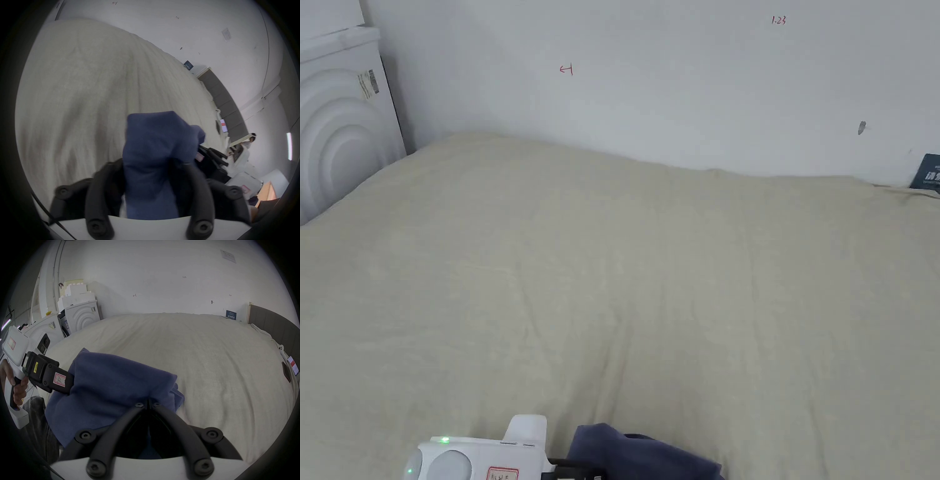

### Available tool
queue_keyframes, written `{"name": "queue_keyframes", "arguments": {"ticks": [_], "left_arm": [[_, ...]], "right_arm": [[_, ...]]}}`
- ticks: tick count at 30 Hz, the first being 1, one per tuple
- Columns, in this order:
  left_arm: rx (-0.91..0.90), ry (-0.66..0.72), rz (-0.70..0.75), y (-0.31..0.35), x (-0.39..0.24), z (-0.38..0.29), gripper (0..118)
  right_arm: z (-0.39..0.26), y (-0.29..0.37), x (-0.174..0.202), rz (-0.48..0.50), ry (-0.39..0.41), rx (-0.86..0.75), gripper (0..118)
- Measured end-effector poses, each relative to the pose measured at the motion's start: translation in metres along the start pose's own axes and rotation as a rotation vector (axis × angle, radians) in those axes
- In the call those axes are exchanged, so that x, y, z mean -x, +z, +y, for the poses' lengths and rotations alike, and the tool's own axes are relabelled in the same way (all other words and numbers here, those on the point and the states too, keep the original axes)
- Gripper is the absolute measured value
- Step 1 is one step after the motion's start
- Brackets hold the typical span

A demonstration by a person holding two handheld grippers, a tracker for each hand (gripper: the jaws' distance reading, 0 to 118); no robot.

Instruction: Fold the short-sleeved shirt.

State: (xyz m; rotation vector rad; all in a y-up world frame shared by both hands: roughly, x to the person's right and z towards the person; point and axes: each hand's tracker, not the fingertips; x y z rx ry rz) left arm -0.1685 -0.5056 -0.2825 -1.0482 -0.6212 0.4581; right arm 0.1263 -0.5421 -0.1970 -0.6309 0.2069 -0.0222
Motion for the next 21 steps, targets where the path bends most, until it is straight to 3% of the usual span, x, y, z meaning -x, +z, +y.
{"name": "queue_keyframes", "arguments": {"ticks": [4,7,12,16,21], "left_arm": [[0.002,-0.032,0.005,-0.002,-0.004,-0.002,29],[0.005,0.024,-0.048,-0.004,0.002,-0.001,17],[0.006,-0.035,-0.023,0.003,-0.006,0.001,13],[-0.024,-0.04,-0.089,0.022,-0.008,0.008,12],[-0.04,-0.063,-0.103,0.043,-0.013,0.016,11]], "right_arm": [[-0.001,-0.001,0.0,-0.002,-0.005,-0.002,1],[-0.001,0.0,0.0,-0.005,-0.007,-0.003,1],[0.001,0.001,0.0,-0.002,-0.009,-0.001,1],[0.005,0.008,-0.001,-0.013,-0.011,-0.002,1],[0.011,0.022,0.0,-0.043,0.039,-0.063,1]]}}
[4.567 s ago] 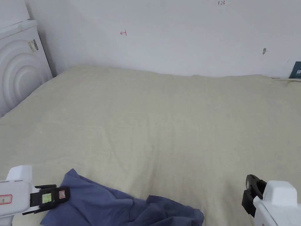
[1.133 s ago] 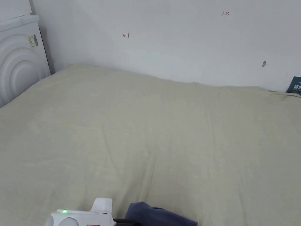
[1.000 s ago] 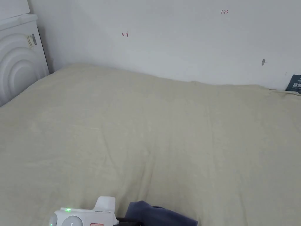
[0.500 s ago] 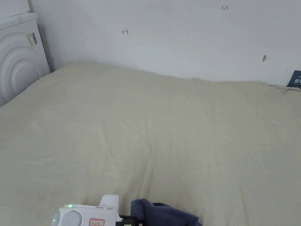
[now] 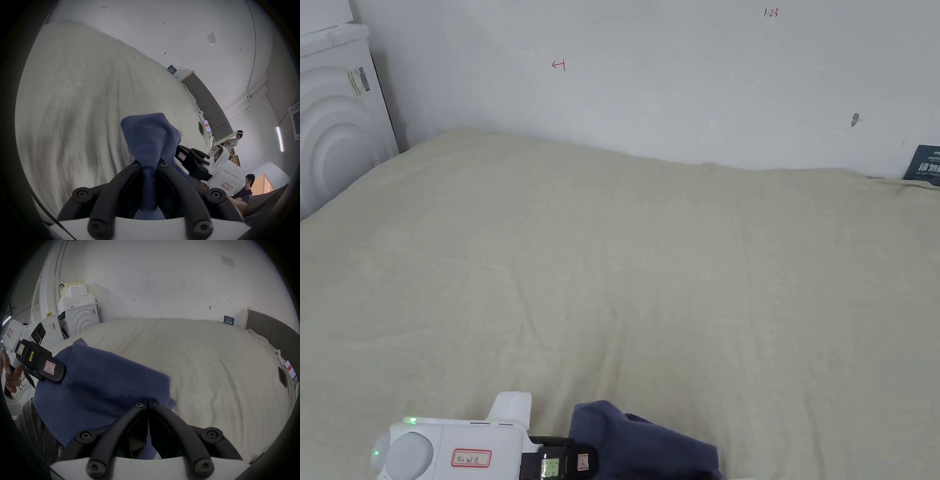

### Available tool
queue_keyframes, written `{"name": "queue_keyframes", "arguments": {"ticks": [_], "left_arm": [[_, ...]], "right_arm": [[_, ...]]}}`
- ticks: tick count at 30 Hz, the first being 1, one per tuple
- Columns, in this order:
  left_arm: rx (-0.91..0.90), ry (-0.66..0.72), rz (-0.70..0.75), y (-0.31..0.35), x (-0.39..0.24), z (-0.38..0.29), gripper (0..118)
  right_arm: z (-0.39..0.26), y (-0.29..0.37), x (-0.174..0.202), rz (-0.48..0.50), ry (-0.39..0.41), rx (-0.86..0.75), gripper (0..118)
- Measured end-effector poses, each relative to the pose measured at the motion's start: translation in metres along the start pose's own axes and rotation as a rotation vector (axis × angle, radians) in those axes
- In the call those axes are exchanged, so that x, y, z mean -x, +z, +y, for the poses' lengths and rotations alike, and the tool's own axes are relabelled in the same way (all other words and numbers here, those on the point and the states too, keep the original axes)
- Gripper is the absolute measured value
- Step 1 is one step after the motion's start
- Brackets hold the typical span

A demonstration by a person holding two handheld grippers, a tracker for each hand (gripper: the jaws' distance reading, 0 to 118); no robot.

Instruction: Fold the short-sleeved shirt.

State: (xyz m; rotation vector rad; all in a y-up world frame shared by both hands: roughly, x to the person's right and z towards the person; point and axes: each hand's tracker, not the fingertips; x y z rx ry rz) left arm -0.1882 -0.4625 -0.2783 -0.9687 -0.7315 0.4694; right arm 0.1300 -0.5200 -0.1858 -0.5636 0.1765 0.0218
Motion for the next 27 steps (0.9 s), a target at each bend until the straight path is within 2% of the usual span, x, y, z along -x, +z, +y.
{"name": "queue_keyframes", "arguments": {"ticks": [4,5,13,21,27], "left_arm": [[-0.022,-0.006,0.015,0.024,-0.001,0.012,11],[-0.033,-0.046,0.037,0.033,0.001,0.016,11],[-0.072,-0.071,0.197,0.113,0.029,0.055,10],[-0.087,-0.029,0.388,0.193,0.103,0.098,10],[-0.059,0.028,0.541,0.238,0.159,0.123,10]], "right_arm": [[0.011,0.011,-0.009,-0.019,-0.004,-0.046,1],[0.015,0.014,-0.013,-0.026,-0.009,-0.061,1],[0.054,0.032,-0.053,-0.137,-0.018,-0.192,1],[0.089,0.042,-0.093,-0.248,-0.037,-0.268,1],[0.097,0.044,-0.105,-0.297,-0.047,-0.266,1]]}}
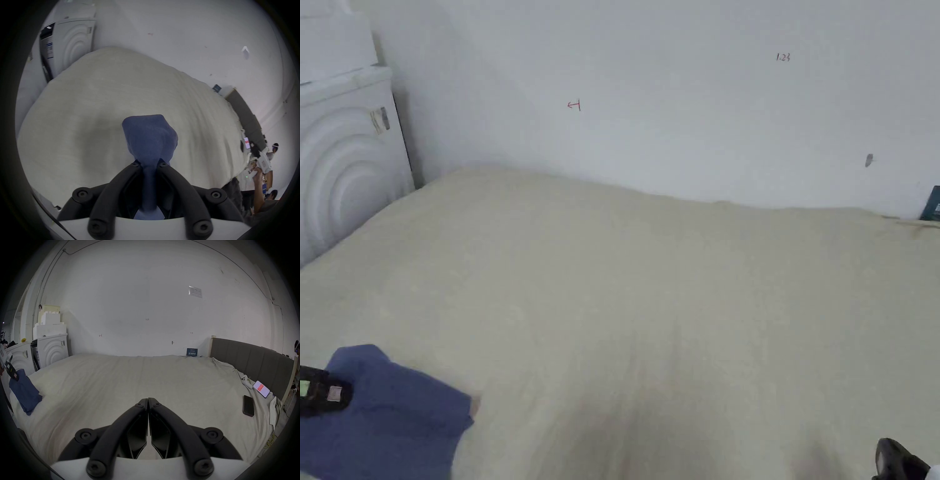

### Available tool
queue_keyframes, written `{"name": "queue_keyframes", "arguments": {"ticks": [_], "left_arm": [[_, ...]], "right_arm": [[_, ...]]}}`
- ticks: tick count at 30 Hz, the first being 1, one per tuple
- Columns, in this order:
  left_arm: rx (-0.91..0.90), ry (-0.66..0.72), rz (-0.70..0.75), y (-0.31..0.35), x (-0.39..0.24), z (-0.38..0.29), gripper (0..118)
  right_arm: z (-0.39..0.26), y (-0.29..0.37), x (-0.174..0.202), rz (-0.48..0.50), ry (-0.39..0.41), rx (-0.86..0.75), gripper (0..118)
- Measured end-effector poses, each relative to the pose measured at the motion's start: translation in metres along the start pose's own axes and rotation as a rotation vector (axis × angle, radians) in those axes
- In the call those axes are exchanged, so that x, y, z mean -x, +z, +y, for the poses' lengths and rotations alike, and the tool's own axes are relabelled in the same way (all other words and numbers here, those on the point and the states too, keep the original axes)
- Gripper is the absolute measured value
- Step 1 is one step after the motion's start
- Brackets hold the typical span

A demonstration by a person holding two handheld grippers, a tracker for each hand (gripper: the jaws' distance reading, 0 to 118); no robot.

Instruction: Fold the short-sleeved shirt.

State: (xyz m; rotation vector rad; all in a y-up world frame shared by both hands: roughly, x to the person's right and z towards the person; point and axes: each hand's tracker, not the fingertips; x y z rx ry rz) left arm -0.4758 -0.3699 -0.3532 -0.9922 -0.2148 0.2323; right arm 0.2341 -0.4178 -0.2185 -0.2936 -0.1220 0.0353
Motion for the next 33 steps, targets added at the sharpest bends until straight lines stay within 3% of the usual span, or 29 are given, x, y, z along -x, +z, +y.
{"name": "queue_keyframes", "arguments": {"ticks": [9,14,22,28,33], "left_arm": [[0.077,0.068,0.232,0.001,0.068,0.021,10],[0.125,0.095,0.363,-0.012,0.064,0.014,10],[0.13,0.069,0.444,-0.046,0.066,0.004,13],[0.04,0.004,0.545,-0.033,0.056,-0.001,49],[-0.172,-0.023,0.51,-0.005,0.023,-0.003,56]], "right_arm": [[-0.008,-0.002,0.009,-0.01,0.01,0.04,1],[-0.013,-0.008,0.016,-0.009,0.014,0.061,1],[-0.016,-0.017,0.027,0.016,0.016,0.084,1],[-0.013,-0.021,0.026,0.028,0.008,0.08,1],[-0.009,-0.023,0.026,0.04,0.01,0.074,1]]}}
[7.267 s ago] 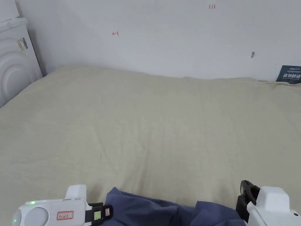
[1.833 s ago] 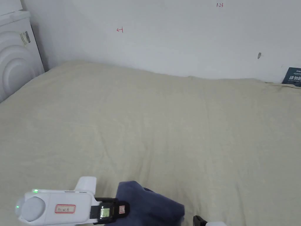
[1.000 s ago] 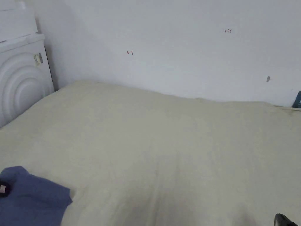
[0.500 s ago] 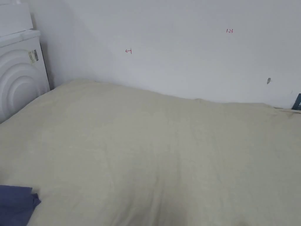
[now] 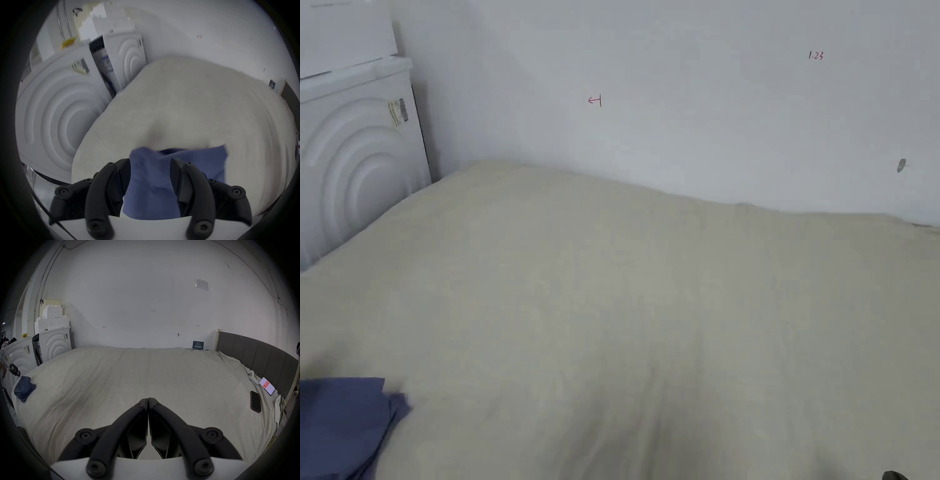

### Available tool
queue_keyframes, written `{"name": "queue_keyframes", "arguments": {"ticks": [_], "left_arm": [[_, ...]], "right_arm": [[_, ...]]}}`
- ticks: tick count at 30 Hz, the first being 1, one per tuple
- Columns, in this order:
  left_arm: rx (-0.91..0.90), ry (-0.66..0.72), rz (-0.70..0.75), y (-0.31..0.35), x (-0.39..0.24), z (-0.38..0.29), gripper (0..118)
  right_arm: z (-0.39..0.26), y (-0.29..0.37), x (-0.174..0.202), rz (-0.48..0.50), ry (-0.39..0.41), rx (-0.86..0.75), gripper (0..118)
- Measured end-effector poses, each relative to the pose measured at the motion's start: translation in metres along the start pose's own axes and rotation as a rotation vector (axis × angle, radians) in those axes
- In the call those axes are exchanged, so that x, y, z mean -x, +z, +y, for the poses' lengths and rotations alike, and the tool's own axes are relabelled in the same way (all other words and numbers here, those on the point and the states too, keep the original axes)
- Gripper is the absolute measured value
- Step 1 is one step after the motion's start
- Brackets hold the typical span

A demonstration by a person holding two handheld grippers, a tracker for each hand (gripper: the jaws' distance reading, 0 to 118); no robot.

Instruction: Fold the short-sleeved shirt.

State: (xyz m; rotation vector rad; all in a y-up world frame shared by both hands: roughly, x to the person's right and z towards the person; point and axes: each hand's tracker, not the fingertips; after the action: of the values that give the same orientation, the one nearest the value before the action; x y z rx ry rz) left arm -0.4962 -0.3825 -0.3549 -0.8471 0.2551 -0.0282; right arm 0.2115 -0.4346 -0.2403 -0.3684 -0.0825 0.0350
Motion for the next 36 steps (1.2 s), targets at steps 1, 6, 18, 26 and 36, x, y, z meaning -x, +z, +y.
{"name": "queue_keyframes", "arguments": {"ticks": [1,6,18,26,36], "left_arm": [[-0.044,0.002,-0.017,0.006,-0.004,0.001,56],[-0.283,-0.045,-0.092,0.051,-0.072,-0.011,54],[-0.563,-0.091,-0.225,0.103,-0.259,-0.053,39],[-0.624,-0.049,-0.302,0.122,-0.324,-0.056,0],[-0.672,-0.055,-0.32,0.128,-0.346,-0.056,0]], "right_arm": [[0.001,0.0,-0.001,0.002,-0.001,-0.002,1],[0.009,-0.001,-0.004,0.001,-0.019,-0.024,1],[0.035,-0.009,-0.012,-0.024,-0.057,-0.087,1],[0.041,-0.011,-0.008,-0.023,-0.044,-0.11,1],[0.043,-0.01,-0.012,-0.043,-0.03,-0.12,1]]}}
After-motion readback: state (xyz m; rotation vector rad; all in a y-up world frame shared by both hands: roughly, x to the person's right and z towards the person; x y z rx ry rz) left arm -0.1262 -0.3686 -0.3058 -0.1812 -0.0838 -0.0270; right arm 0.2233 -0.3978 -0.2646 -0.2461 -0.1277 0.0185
